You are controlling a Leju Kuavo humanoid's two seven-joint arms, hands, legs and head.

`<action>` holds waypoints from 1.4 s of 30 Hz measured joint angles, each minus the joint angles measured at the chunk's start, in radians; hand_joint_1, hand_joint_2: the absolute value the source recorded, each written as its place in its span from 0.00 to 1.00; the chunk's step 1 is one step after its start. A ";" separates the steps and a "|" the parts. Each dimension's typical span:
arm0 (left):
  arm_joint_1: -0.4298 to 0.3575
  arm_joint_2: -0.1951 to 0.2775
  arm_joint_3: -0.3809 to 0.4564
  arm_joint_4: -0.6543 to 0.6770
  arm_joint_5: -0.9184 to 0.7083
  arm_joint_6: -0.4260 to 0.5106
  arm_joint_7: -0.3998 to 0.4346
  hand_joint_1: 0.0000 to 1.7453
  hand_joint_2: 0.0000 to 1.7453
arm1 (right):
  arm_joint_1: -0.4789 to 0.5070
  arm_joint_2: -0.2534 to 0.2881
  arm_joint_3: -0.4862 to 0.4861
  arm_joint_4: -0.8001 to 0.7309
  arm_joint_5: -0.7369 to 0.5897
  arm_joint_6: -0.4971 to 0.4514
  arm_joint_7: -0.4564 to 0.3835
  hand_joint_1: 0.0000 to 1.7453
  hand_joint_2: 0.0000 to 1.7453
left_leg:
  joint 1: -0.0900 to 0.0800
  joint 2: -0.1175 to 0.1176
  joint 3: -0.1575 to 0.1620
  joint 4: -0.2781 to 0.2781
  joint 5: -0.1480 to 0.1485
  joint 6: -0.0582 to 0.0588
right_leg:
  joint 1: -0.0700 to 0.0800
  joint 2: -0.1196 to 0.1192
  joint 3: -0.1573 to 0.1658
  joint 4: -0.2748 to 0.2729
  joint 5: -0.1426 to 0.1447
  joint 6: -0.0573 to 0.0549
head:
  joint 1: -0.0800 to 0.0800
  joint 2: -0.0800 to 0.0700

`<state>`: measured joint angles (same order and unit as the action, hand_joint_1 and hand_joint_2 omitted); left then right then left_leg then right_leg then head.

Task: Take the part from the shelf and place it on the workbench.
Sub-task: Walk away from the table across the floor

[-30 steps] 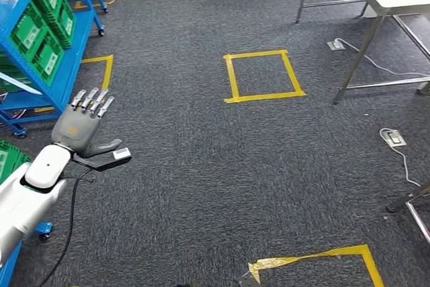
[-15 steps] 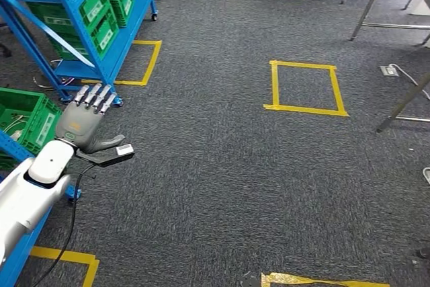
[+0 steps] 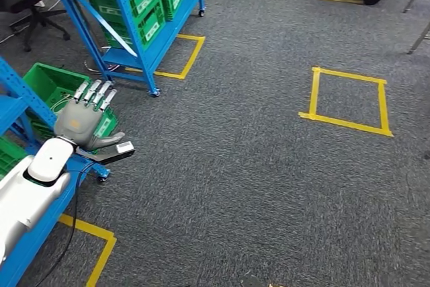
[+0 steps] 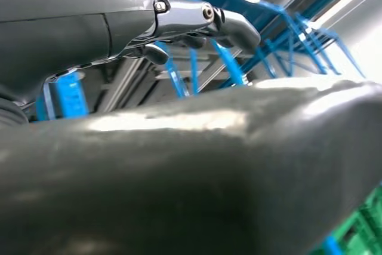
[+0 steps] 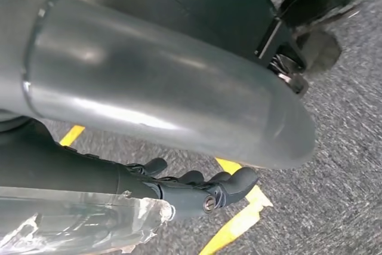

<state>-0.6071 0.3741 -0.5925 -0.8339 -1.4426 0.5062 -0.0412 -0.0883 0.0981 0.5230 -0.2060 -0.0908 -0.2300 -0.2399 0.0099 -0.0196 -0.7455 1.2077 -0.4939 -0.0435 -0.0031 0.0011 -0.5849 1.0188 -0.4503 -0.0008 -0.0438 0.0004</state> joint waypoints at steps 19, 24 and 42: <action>-0.016 -0.009 -0.002 0.009 -0.001 0.002 -0.003 0.00 0.00 | -0.002 -0.002 0.000 0.000 0.002 0.001 0.002 0.00 0.00 | 0.000 -0.056 0.120 -0.217 0.106 0.046 | 0.006 0.009 -0.110 0.230 -0.088 0.039 | 0.013 0.000; -0.021 -0.010 -0.002 0.010 -0.001 0.001 -0.004 0.00 0.00 | -0.004 -0.002 0.000 0.000 0.002 0.002 0.004 0.00 0.00 | 0.006 -0.118 0.108 -0.215 0.114 0.021 | -0.002 0.087 -0.007 0.012 -0.005 0.029 | 0.012 0.000; -0.035 -0.008 -0.003 0.018 0.000 -0.002 -0.006 0.00 0.00 | -0.011 -0.002 -0.001 0.000 0.002 0.005 0.005 0.00 0.00 | -0.007 0.055 0.123 -0.223 0.105 0.026 | 0.012 -0.102 0.016 0.016 -0.038 0.034 | 0.006 0.000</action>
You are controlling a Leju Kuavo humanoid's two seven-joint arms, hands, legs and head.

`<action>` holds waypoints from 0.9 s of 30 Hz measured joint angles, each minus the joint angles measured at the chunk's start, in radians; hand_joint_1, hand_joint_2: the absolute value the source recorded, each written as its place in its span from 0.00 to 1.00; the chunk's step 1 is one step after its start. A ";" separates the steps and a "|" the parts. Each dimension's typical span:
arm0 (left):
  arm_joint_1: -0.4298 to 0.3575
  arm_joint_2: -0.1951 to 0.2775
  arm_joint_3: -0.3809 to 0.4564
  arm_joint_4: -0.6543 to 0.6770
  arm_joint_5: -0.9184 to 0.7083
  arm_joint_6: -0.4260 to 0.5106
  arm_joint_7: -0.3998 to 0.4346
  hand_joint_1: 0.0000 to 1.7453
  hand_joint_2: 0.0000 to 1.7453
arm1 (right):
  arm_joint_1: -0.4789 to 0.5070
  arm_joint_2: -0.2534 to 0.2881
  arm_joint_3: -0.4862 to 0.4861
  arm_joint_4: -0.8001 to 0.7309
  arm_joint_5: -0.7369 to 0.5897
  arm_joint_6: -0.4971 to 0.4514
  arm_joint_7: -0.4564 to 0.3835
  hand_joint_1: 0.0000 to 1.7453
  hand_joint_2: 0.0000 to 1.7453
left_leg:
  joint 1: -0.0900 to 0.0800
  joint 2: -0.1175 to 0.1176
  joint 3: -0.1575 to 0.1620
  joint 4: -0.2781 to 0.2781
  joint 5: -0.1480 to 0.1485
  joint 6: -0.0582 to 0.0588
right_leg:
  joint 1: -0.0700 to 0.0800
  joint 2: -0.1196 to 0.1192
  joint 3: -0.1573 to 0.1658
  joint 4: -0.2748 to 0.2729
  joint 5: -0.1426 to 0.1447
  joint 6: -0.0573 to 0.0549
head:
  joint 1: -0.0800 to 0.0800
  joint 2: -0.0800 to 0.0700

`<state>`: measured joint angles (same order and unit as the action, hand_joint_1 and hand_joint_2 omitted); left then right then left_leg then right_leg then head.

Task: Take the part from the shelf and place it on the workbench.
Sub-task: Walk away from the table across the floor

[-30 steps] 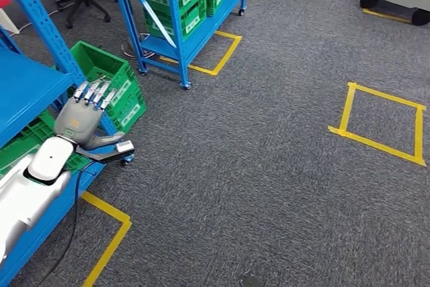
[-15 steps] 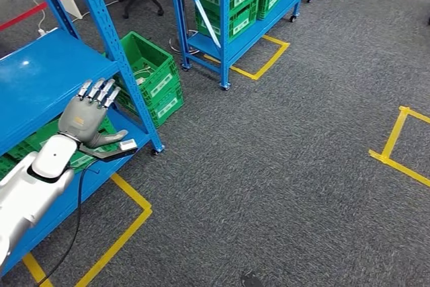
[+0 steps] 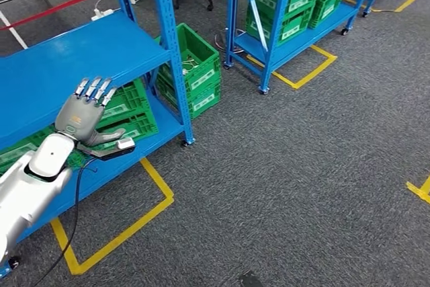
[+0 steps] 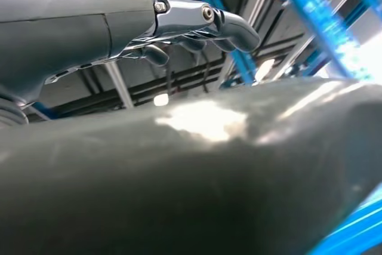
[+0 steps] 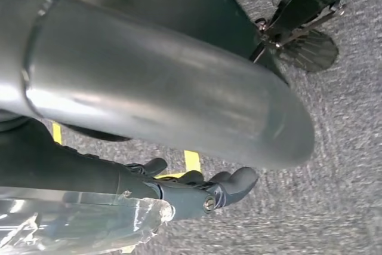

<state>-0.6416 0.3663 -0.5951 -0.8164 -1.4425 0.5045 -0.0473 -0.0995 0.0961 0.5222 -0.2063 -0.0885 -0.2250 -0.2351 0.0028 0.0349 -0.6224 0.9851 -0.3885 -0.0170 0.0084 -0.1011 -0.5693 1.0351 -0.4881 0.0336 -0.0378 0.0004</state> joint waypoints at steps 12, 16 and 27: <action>-0.003 -0.007 -0.001 0.001 0.000 -0.001 0.000 0.00 0.00 | 0.006 0.000 0.000 0.000 -0.001 0.000 0.000 0.00 0.00 | 0.016 -0.161 -0.012 0.005 0.007 -0.009 | -0.022 0.199 -0.035 0.003 0.037 0.004 | 0.010 0.000; -0.001 0.002 -0.001 0.001 0.000 -0.001 0.000 0.00 0.00 | 0.002 0.001 0.000 0.000 -0.001 0.000 0.000 0.00 0.00 | 0.018 -0.144 -0.035 0.030 -0.010 -0.032 | -0.021 0.154 -0.029 -0.008 0.045 -0.024 | 0.004 0.000; -0.016 -0.004 -0.002 0.002 0.000 -0.004 0.000 0.00 0.00 | 0.001 0.002 -0.004 0.000 -0.002 0.001 -0.001 0.00 0.00 | -0.005 0.051 0.004 0.005 0.000 -0.019 | -0.002 0.007 -0.014 -0.010 0.030 -0.019 | -0.007 0.000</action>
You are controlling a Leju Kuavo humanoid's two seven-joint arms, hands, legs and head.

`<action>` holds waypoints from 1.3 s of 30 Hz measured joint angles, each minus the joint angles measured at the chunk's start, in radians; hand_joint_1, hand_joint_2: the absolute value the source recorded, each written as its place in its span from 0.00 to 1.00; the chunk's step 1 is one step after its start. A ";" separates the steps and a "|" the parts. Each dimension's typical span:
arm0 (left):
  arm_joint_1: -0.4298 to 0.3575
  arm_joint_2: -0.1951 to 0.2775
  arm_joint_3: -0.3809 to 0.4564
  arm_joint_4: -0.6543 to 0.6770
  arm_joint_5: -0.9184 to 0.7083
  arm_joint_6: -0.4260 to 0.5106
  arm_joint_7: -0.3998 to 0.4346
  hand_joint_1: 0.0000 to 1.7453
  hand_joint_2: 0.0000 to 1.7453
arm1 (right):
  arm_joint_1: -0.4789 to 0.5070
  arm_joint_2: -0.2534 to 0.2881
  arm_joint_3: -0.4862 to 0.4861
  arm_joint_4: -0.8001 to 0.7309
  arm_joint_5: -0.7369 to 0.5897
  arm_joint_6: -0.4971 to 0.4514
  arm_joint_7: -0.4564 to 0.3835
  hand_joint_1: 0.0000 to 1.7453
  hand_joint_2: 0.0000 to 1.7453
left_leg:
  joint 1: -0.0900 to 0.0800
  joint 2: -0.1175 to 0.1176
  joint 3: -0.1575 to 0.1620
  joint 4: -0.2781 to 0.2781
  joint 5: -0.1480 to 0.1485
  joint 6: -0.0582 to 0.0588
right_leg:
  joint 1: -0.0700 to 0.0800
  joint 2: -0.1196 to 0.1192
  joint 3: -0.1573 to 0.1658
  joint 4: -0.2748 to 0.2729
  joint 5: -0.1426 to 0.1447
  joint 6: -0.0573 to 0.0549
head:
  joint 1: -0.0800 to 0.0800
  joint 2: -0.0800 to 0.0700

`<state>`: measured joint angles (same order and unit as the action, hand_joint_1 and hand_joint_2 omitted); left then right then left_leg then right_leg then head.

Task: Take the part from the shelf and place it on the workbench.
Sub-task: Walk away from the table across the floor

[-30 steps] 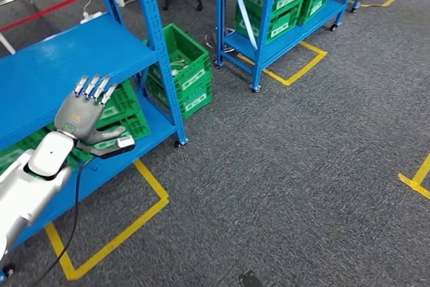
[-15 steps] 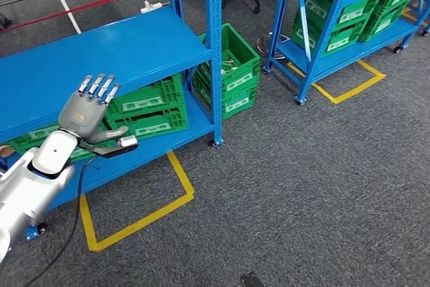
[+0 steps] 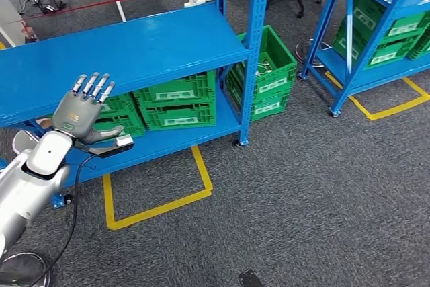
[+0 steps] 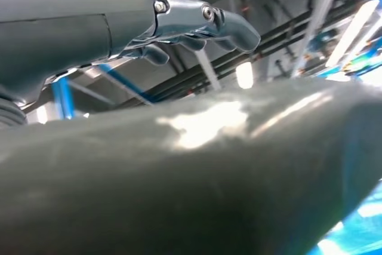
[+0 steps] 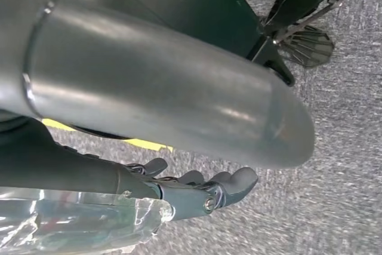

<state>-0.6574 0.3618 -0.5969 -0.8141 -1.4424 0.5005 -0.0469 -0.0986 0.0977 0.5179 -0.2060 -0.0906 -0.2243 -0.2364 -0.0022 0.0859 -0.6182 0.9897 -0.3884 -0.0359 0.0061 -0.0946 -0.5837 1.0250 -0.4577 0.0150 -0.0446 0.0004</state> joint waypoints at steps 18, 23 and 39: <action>0.007 -0.001 -0.015 0.000 0.015 -0.014 0.000 0.00 0.00 | 0.004 0.000 -0.010 0.000 0.000 -0.001 -0.005 0.00 0.00 | 0.021 -0.211 -0.012 -0.008 0.015 0.000 | -0.016 0.172 -0.017 0.012 0.008 0.006 | 0.014 0.000; 0.004 0.001 -0.015 -0.001 0.019 -0.011 0.000 0.00 0.00 | -0.001 0.003 -0.012 0.000 0.000 0.000 -0.006 0.00 0.00 | 0.019 -0.205 -0.008 -0.022 0.026 0.038 | -0.017 0.171 -0.019 0.003 0.018 0.002 | 0.003 0.000; 0.004 -0.009 -0.015 -0.001 0.015 -0.009 0.008 0.00 0.00 | 0.001 0.003 -0.029 0.000 -0.021 0.015 0.022 0.00 0.75 | 0.027 -0.197 -0.013 -0.030 0.031 -0.017 | -0.011 0.175 -0.026 0.000 0.026 -0.004 | 0.004 0.000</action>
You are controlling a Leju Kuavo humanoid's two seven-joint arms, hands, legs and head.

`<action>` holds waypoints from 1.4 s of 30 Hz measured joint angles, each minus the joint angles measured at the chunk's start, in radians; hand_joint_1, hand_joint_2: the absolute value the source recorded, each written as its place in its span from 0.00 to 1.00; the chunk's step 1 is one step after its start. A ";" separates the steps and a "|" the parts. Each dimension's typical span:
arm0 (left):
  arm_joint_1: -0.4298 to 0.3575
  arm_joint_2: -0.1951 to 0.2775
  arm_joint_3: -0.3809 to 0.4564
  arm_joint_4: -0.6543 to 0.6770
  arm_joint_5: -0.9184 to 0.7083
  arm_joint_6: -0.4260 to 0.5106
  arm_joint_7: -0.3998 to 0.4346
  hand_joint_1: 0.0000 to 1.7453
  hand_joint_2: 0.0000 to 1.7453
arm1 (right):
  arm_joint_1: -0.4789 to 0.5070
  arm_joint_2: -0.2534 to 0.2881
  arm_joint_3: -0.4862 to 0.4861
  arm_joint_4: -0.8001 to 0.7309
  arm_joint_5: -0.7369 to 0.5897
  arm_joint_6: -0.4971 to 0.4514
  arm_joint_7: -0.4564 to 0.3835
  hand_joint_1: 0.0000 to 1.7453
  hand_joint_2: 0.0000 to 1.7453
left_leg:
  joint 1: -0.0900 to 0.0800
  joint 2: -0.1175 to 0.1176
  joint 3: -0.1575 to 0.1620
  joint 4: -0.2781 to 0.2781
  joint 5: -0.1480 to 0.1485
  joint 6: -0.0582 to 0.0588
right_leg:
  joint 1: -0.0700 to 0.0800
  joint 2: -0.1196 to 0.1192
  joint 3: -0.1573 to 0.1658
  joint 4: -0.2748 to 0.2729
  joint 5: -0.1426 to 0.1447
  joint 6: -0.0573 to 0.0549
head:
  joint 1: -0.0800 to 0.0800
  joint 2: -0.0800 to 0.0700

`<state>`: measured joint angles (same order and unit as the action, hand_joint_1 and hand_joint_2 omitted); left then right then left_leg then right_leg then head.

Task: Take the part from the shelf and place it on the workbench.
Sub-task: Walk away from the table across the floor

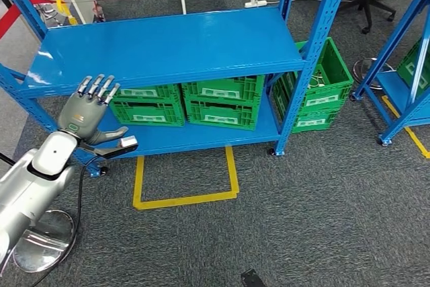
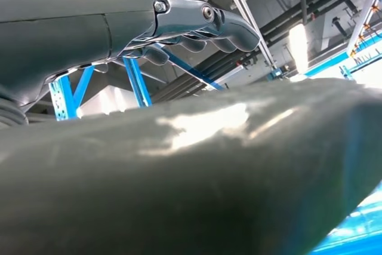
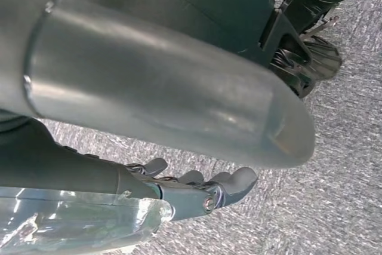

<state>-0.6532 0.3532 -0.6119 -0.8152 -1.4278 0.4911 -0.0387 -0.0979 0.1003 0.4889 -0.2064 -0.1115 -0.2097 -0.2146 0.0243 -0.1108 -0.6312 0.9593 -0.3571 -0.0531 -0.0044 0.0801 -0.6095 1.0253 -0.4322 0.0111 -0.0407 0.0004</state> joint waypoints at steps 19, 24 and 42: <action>-0.026 -0.013 -0.001 0.010 -0.003 -0.009 -0.001 0.00 0.00 | -0.002 0.000 -0.014 0.000 0.051 -0.040 -0.012 0.00 0.00 | -0.007 0.000 -0.005 0.009 -0.005 0.018 | -0.009 0.001 0.000 -0.003 0.000 0.011 | 0.000 0.000; -0.028 -0.012 -0.002 0.010 -0.003 -0.010 -0.001 0.00 0.00 | -0.003 0.001 -0.013 0.000 0.054 -0.045 -0.010 0.00 0.00 | -0.008 0.001 -0.001 0.004 -0.004 0.036 | -0.010 -0.009 0.002 -0.004 -0.005 0.027 | 0.000 0.000; -0.026 0.000 -0.004 0.013 0.000 -0.010 0.000 0.00 0.00 | -0.005 0.006 -0.013 -0.001 0.049 -0.039 -0.007 0.00 0.00 | 0.002 0.041 -0.067 0.113 -0.055 -0.012 | -0.017 -0.062 0.020 0.018 -0.027 -0.003 | -0.002 0.000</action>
<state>-0.6788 0.3530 -0.6157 -0.8023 -1.4279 0.4810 -0.0389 -0.1028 0.1067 0.4757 -0.2071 -0.0627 -0.2484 -0.2212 0.0266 -0.0702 -0.6983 1.0728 -0.4123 -0.0649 -0.0213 0.0179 -0.5898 1.0428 -0.4588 0.0082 -0.0428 0.0004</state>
